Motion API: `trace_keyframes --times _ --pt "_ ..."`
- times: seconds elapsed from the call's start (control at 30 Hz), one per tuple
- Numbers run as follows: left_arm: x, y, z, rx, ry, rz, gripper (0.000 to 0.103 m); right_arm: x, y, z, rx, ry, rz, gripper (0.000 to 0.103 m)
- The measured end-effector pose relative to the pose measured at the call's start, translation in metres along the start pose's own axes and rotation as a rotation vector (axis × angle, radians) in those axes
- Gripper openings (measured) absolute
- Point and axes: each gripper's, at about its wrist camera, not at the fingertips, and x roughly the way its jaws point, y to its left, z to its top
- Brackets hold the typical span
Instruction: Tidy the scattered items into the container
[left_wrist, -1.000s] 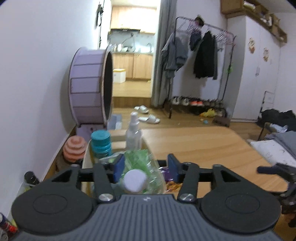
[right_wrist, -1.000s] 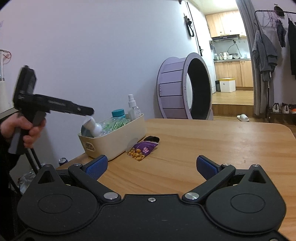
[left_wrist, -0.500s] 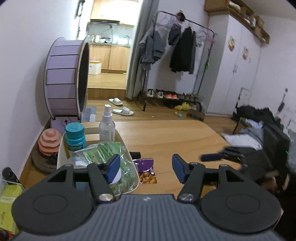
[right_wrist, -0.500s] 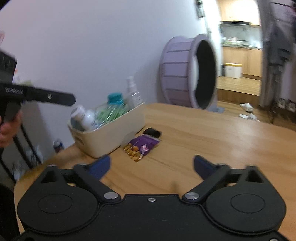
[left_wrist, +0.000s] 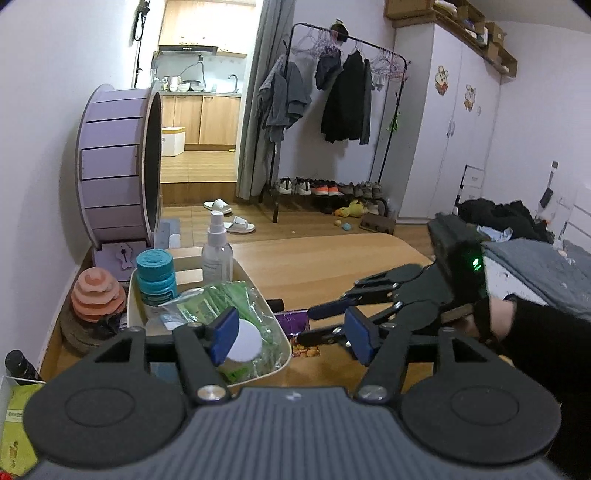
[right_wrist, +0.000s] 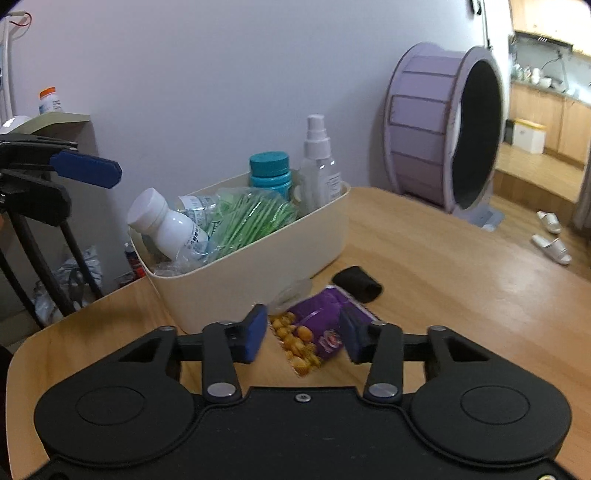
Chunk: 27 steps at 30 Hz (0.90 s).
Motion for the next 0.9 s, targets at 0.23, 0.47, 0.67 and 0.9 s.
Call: trace_keyframes --times 0.23,0.47,0.67,0.9 --pt "-0.007 0.002 0.003 -0.025 -0.036 -0.010 0.062 0.019 0.005 0.003 -0.022 0.004 0.011 0.042" --pt "-0.011 0.003 0.004 -0.035 -0.054 -0.009 0.063 0.027 0.008 0.006 -0.048 0.006 0.007 0.035" --pt "-0.016 0.008 0.007 -0.058 -0.076 -0.001 0.063 0.028 0.014 0.005 -0.069 0.001 0.010 0.006" --pt "-0.021 0.011 0.011 -0.069 -0.096 -0.009 0.064 0.000 0.005 0.010 -0.014 -0.071 -0.004 0.005"
